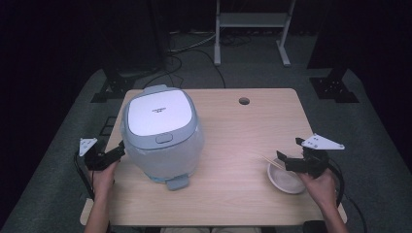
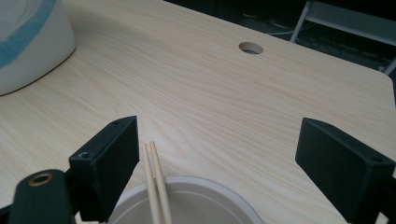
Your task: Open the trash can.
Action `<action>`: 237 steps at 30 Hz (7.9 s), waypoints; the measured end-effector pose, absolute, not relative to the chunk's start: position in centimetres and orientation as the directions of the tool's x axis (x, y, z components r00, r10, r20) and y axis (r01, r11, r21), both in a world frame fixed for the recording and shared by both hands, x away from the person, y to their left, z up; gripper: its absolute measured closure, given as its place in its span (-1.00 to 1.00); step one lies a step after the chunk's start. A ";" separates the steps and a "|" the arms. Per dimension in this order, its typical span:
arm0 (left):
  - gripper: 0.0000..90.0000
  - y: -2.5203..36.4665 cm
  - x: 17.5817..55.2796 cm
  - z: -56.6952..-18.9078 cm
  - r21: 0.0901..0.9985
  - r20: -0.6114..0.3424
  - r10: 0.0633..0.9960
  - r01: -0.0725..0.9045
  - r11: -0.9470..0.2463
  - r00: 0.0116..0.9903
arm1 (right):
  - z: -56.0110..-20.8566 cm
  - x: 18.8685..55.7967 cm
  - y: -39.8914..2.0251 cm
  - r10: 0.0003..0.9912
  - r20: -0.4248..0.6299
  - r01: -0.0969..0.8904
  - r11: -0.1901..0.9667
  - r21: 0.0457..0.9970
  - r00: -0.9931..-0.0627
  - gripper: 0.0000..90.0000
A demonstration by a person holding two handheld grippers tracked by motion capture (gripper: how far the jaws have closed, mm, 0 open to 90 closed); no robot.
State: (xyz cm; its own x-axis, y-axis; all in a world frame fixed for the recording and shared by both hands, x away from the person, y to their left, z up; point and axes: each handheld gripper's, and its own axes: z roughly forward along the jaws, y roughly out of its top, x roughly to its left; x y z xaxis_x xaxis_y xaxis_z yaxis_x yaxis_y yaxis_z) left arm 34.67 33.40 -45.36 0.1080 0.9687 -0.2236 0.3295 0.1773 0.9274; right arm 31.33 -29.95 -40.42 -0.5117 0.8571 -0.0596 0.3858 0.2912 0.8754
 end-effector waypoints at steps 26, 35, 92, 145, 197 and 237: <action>-0.85 29.5 35.1 -44.8 0.928 -0.182 0.971 0.355 0.117 0.156 | -40.4 30.8 -30.7 0.863 -0.042 0.399 0.275 0.875 -0.504 -0.73; -0.74 28.2 35.8 -44.7 0.929 -0.175 0.972 0.354 0.110 0.156 | -40.4 30.9 -30.9 0.864 -0.036 0.402 0.270 0.875 -0.502 -0.73; -0.77 17.3 41.5 -43.9 0.917 -0.146 0.938 0.400 0.009 0.314 | -41.0 31.5 -31.5 0.870 -0.012 0.433 0.258 0.864 -0.494 -0.73; -0.33 13.2 26.4 -46.0 0.888 -0.115 0.644 0.369 -0.275 0.757 | -40.9 31.1 -30.9 0.864 -0.021 0.423 0.268 0.866 -0.503 -0.73; 0.66 7.1 31.3 -47.1 0.849 0.083 0.620 0.271 -0.454 0.780 | -41.0 31.1 -30.7 0.842 -0.017 0.422 0.288 0.860 -0.539 -0.72; 0.79 6.4 31.9 -47.6 0.794 0.102 0.587 0.290 -0.534 0.803 | -42.1 30.9 -29.9 0.723 0.006 0.472 0.444 0.762 -0.690 -0.48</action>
State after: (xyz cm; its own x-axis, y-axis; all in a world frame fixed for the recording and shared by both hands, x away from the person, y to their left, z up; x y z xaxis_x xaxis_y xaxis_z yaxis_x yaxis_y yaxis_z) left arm 31.94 6.42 -47.59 0.8029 0.5873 0.1020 0.2899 -0.5342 0.7941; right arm 30.89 -29.95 -42.14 -0.6905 0.7233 0.0057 0.4717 0.4443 0.7617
